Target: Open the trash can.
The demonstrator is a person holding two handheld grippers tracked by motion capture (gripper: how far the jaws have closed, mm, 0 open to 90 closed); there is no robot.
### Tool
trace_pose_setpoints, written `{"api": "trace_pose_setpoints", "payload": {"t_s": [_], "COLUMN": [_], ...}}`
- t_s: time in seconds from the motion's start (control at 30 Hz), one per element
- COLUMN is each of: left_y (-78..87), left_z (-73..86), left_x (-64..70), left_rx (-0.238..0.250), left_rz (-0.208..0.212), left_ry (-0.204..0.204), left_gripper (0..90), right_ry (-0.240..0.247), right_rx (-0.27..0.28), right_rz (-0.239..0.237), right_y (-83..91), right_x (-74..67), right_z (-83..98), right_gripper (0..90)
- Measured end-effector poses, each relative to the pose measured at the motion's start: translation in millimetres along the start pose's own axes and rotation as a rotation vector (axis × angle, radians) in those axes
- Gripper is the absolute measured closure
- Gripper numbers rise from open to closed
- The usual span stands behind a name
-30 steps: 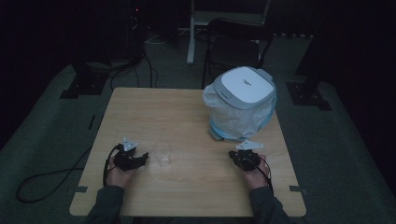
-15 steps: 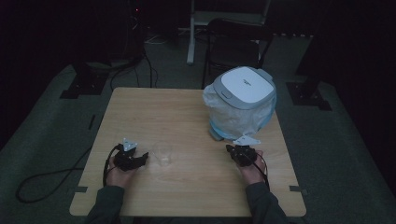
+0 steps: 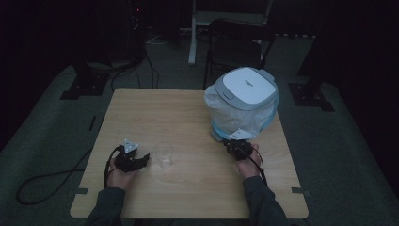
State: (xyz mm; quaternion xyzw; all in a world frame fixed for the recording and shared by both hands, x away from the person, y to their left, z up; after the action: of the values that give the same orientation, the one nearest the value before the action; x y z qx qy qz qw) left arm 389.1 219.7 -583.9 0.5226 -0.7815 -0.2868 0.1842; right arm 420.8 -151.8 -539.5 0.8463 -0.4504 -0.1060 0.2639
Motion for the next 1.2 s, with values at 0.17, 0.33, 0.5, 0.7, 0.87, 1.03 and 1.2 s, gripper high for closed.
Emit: {"api": "trace_pose_setpoints", "payload": {"t_s": [0.17,0.33,0.5,0.7,0.87,1.03,1.2], "left_y": [-0.1,-0.2,-0.1,-0.2,-0.1,-0.2,-0.1], "left_z": [0.0,0.0,0.0,0.0,0.0,0.0,0.0], "left_x": [0.0,0.1,0.0,0.0,0.0,0.0,0.0], "left_rx": [0.002,0.003,0.002,0.003,0.002,0.002,0.002], "left_rz": [0.0,0.0,0.001,0.001,0.001,0.001,0.001], "left_ry": [0.0,0.001,-0.001,0.0,-0.001,-0.001,-0.001], "left_gripper": [38.4,38.4,38.4,38.4,38.4,38.4,38.4], "right_ry": [-0.003,-0.005,0.015,0.011,0.026,0.035,0.023], "right_rx": [0.003,-0.009,-0.006,-0.01,-0.022,-0.048,-0.047], "right_rz": [-0.006,0.0,0.007,0.018,0.033,0.061,0.067], "right_y": [-10.5,-17.4,-21.4,-32.7,-43.7,-55.2,-56.3], "right_x": [-5.0,-6.3,-6.1,-2.6,-0.2,1.6,2.0], "right_z": [-2.4,-5.2,-16.8,-21.5,-21.1,-16.8,-15.1], "right_gripper": [89.9,89.9,89.9,89.9,89.9,89.9,89.8]}}
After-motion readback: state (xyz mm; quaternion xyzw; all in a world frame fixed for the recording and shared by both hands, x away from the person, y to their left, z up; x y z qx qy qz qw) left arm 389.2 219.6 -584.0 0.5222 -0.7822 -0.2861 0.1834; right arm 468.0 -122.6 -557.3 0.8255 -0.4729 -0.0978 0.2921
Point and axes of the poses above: each handheld gripper's, and its own axes: y roughly backward along the jaws, z roughly out of its underside, x roughly to its right, the point moved 6 cm from there along -y, roughly forward along the jaws, and after that the axes turned 4 degrees about x, right-handed, at the moved point
